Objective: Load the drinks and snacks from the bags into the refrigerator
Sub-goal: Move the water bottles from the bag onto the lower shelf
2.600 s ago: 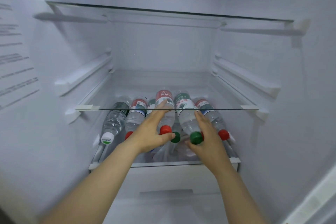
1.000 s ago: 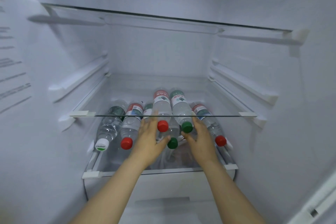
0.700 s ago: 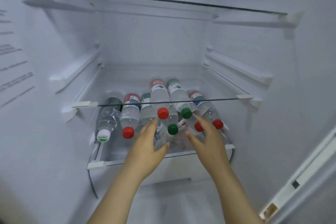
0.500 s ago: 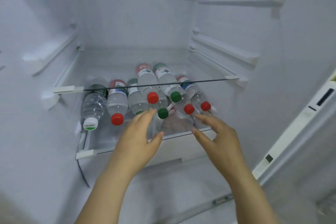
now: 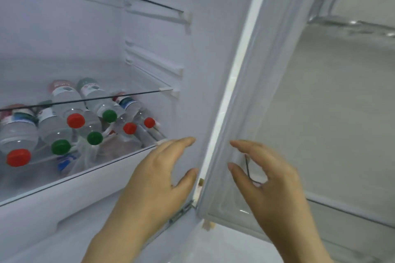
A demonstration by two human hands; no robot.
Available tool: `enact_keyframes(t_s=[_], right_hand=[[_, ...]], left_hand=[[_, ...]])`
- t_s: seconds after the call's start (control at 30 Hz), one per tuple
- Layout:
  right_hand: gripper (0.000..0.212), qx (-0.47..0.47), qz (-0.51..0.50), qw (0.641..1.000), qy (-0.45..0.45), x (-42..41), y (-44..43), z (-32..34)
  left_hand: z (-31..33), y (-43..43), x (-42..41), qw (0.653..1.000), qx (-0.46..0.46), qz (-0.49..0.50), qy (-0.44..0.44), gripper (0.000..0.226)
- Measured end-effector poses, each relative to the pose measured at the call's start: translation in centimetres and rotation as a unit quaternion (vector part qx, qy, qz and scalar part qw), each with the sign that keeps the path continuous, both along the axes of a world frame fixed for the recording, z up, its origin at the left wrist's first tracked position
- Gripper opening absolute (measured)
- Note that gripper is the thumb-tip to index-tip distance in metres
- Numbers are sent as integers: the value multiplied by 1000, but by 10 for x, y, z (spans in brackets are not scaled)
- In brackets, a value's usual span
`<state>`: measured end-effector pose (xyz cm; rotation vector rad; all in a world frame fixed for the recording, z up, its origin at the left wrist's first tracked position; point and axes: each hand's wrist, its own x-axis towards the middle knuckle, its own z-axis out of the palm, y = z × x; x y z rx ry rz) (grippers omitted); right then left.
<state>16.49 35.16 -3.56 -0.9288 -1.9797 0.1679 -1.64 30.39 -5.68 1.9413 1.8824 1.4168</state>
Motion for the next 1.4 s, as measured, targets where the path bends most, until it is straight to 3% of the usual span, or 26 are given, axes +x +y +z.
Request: enact_keyframes(t_s=[0.27,0.67,0.97,1.4], right_hand=[[34,104,-106,989,4,130,-43,42],[48,103,-314,943,-39,310,-139,57],[52,56,-520,850,-66,403,-219,58],[44,-4,-730,674,-115,442,-251,62]], left_hand=[[41,-10,122,993,73,-94,-1,45],[68,-28,302,947,119,-298,1,42],[75,-31,430,865,117,-487,41,53],[71,9,555,748,137,-648,42,55]])
